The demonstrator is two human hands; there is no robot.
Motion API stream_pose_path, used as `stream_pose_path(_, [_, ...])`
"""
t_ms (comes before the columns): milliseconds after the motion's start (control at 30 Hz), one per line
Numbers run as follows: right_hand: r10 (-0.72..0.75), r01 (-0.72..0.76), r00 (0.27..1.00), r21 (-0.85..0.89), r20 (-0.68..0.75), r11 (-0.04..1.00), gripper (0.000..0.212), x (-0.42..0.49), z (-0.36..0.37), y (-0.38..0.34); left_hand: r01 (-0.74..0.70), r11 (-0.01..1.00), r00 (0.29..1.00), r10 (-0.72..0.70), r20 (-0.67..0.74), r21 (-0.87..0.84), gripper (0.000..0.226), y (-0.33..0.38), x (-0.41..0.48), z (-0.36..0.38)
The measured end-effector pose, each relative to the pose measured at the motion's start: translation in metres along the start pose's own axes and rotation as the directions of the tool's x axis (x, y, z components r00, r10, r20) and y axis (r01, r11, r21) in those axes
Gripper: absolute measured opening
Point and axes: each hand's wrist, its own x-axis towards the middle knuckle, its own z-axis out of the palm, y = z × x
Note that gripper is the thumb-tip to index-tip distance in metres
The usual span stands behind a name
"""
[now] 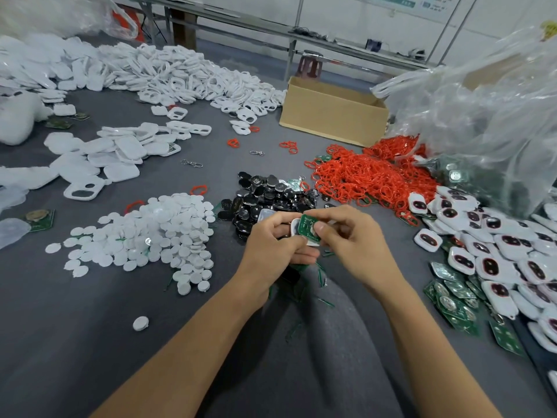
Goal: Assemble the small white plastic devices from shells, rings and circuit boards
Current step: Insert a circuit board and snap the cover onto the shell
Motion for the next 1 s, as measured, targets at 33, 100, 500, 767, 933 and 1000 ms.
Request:
stream_pose_path(33, [-0.022, 0.021, 0.999, -0.029, -0.036, 0.999, 0.025, -0.0011, 0.0025, 0.0008, 0.002, 1.000, 1.000, -0.002, -0.004, -0.007, 0.031, 0.0002, 0.0001, -0.0001])
stream_pose_path(100, [-0.051, 0.046, 0.994, -0.051, -0.093, 0.998, 0.019, -0.0033, 0.0056, 0.0011, 0.009, 1.000, 1.000, -0.009, -0.017, -0.019, 0.031, 0.0002, 0.0003, -0.0001])
stream_pose_path(500, [-0.117, 0.104, 0.986, -0.112, -0.119, 0.988, 0.016, -0.0065, 0.0047, 0.0039, 0.017, 0.999, 0.999, -0.019, -0.030, -0.043, 0.030, -0.0002, 0.0002, -0.0003])
stream_pose_path(767, [-0.193, 0.165, 0.970, -0.183, -0.149, 0.969, 0.016, -0.0062, 0.0028, 0.0083, 0.049, 0.998, 0.999, -0.049, 0.010, -0.047, 0.041, 0.0024, -0.0020, -0.0012])
stream_pose_path(933, [-0.246, 0.220, 0.968, -0.287, -0.058, 0.932, 0.017, -0.0080, 0.0063, 0.0068, 0.041, 0.998, 0.999, -0.040, 0.017, -0.047, 0.042, 0.0020, -0.0021, -0.0013])
stream_pose_path(1000, [-0.253, 0.225, 0.966, -0.307, -0.054, 0.925, 0.017, -0.0086, 0.0063, 0.0054, 0.042, 0.998, 0.999, -0.041, 0.018, -0.046, 0.043, 0.0019, -0.0023, -0.0014])
